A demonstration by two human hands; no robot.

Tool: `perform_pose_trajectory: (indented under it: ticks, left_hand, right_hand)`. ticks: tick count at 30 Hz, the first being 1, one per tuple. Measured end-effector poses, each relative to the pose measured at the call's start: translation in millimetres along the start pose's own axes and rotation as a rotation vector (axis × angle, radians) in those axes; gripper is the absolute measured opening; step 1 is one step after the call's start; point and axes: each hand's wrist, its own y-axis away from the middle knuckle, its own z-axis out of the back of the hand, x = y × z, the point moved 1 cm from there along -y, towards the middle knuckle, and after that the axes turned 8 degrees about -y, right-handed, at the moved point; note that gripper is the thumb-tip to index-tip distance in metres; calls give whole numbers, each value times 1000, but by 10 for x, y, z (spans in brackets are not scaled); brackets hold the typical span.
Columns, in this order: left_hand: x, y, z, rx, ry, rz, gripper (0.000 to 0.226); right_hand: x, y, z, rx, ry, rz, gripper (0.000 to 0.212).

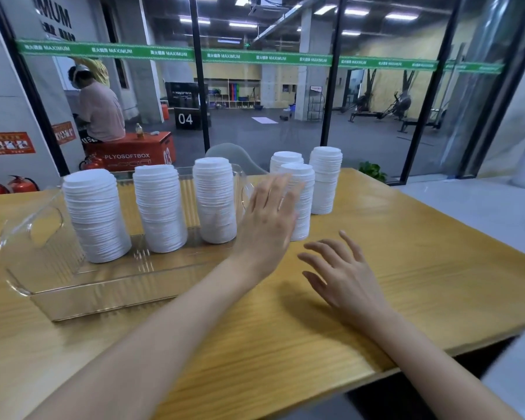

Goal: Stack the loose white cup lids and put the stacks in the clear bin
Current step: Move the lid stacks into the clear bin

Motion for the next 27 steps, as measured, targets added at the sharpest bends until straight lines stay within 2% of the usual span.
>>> perform_pose_trajectory:
  ticks: [5, 7, 10, 15, 21, 27]
  left_hand:
    - [-384, 101, -414, 40, 103, -21, 53]
    - [-427, 172, -590, 88, 170, 42, 58]
    - [-368, 310, -800, 158, 206, 161, 50]
    - [-225, 370, -836, 156, 275, 421, 54]
    - [-232, 403, -825, 143, 300, 442, 54]
    - [-241, 401, -798, 152, 310, 452, 55]
  right_hand:
    - [-389, 160, -33, 94, 39, -258, 33]
    - [-483, 163, -67, 163, 8, -379, 36]
    - [-591, 97, -137, 256, -61, -515, 32]
    - [-716, -160, -377, 442, -254, -719, 59]
    - [-802, -389, -772, 439, -607, -879, 109]
    - [-947, -426, -968, 421, -748, -935, 134]
